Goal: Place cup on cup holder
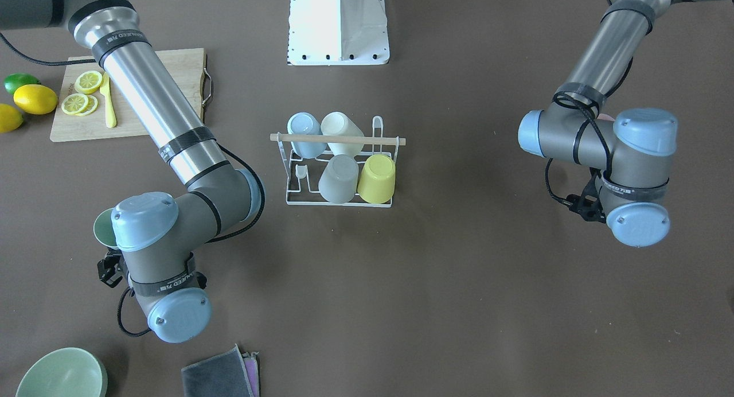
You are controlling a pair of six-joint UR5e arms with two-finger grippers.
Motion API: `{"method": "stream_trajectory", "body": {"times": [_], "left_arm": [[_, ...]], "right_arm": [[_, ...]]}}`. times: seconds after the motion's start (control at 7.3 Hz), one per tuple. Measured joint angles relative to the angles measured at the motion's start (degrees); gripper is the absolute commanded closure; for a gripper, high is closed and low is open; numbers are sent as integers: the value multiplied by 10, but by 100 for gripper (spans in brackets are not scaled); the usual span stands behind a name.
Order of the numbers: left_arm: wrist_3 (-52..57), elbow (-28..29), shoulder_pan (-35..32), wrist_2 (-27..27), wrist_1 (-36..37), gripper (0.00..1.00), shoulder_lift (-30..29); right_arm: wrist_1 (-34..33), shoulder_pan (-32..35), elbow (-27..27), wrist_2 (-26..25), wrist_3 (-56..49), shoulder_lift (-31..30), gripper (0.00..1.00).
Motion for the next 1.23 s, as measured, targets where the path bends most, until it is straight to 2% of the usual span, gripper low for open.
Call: {"method": "stream_trajectory", "body": {"times": [0.14, 0.27, 0.41, 0.68, 0.82, 0.96, 1.23], "left_arm": [[-26, -45, -5, -40, -47, 92, 5], [-79, -82, -6, -61, -134, 94, 15], [-147, -120, -6, -75, -235, 100, 33], [-245, -205, -1, -91, -442, 98, 101], [-296, -240, 8, -92, -542, 95, 137], [-352, -267, 23, -86, -649, 95, 171], [-463, -291, 60, -42, -899, 96, 241]], "right_arm": [[-23, 16, 45, 3, 1, 2, 100], [-45, 30, 104, 12, 6, -1, 100], [-60, 42, 158, 28, 14, -9, 100], [-59, 67, 257, 51, 32, -41, 100], [-37, 77, 300, 63, 54, -60, 100], [-2, 82, 339, 75, 88, -79, 100], [88, 87, 428, 94, 167, -129, 100]]}}
